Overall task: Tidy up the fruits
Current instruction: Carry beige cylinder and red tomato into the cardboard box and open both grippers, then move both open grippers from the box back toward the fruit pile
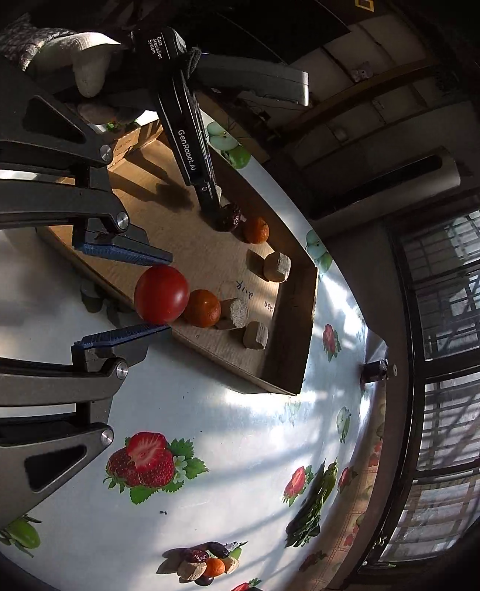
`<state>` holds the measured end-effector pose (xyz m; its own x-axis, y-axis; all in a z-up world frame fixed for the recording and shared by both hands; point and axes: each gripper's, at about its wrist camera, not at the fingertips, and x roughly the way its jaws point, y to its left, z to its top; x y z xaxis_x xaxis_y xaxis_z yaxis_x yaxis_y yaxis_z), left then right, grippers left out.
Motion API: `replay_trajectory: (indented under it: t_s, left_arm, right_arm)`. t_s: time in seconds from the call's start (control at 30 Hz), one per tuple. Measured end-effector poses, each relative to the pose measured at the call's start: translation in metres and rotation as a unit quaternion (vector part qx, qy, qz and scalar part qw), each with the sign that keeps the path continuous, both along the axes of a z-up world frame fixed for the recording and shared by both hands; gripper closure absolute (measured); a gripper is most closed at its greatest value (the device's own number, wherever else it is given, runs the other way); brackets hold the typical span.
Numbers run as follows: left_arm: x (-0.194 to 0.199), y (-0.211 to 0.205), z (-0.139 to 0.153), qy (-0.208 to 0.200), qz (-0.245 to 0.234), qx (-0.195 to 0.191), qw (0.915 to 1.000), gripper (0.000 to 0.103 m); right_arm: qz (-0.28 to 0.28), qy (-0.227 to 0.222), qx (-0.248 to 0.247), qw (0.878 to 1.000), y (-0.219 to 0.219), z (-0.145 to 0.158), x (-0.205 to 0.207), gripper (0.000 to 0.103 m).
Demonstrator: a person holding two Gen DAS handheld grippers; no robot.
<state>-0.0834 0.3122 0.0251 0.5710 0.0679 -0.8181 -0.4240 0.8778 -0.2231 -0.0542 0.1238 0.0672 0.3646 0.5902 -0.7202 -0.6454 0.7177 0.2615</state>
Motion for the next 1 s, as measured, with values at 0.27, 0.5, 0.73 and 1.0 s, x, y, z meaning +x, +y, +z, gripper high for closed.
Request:
replay_trajectory:
  t_s: [0.27, 0.5, 0.73, 1.0]
  left_arm:
    - [0.007, 0.012, -0.006, 0.000, 0.010, -0.031, 0.9995, 0.076]
    - [-0.010, 0.009, 0.016, -0.036, 0.021, -0.015, 0.9990, 0.059]
    - [-0.032, -0.024, 0.058, -0.080, 0.033, 0.083, 0.9928, 0.030]
    - [-0.046, -0.120, 0.087, -0.128, -0.055, 0.200, 0.9699, 0.017]
  right_arm:
    - [0.029, -0.004, -0.055, 0.998, 0.043, -0.025, 0.005, 0.068]
    - [0.024, -0.010, -0.065, 0.998, 0.053, -0.030, 0.008, 0.067]
    - [-0.027, -0.012, 0.007, 1.000, 0.013, 0.003, -0.002, 0.056]
    - [-0.168, -0.006, 0.070, 0.983, -0.080, 0.011, -0.024, 0.046]
